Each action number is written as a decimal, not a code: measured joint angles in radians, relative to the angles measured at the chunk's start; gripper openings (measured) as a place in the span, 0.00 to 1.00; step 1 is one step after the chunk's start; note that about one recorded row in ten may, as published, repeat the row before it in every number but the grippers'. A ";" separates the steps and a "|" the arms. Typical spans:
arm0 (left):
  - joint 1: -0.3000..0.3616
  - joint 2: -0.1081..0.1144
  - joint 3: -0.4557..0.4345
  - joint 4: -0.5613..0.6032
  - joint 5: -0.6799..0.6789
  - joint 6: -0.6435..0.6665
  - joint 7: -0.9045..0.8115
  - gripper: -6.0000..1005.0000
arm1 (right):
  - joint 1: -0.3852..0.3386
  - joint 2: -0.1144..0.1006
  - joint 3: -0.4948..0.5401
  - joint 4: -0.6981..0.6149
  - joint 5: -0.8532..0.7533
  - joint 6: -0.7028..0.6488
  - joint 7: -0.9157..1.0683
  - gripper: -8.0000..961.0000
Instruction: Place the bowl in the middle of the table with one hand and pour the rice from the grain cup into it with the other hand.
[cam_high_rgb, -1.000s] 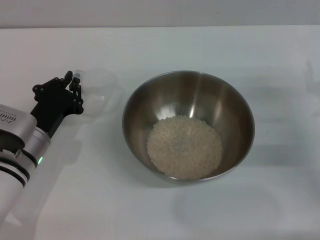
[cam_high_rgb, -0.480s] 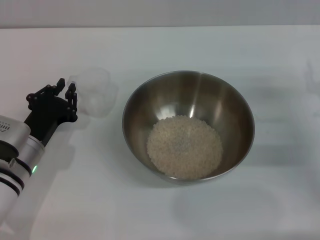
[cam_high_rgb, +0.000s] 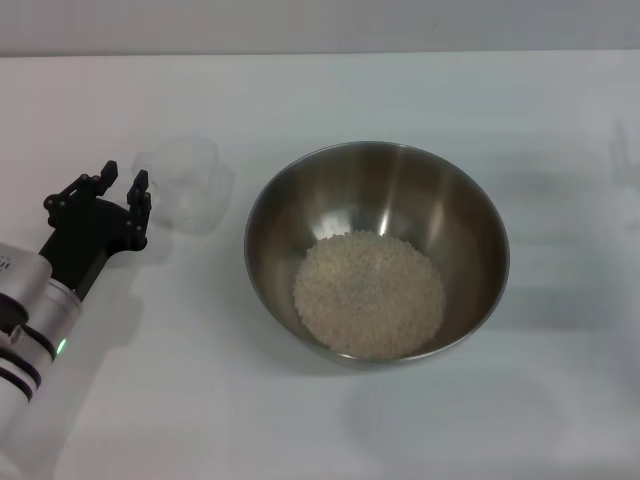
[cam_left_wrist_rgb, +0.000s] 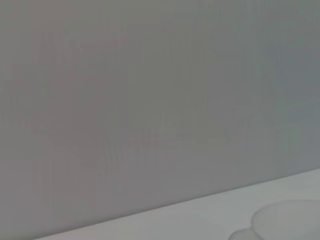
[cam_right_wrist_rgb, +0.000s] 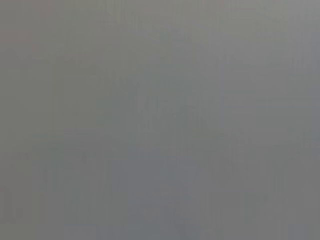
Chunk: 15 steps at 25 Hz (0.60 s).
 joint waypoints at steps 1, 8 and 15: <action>0.008 0.001 0.000 -0.002 0.003 0.006 0.000 0.25 | 0.001 -0.001 0.001 0.001 0.000 0.003 -0.001 0.52; 0.066 0.002 0.014 0.000 0.007 0.139 0.000 0.33 | 0.008 -0.002 0.005 0.004 0.000 0.016 -0.005 0.52; 0.107 0.000 0.010 0.010 0.002 0.272 -0.003 0.37 | 0.010 0.000 -0.007 -0.002 0.000 0.025 -0.007 0.52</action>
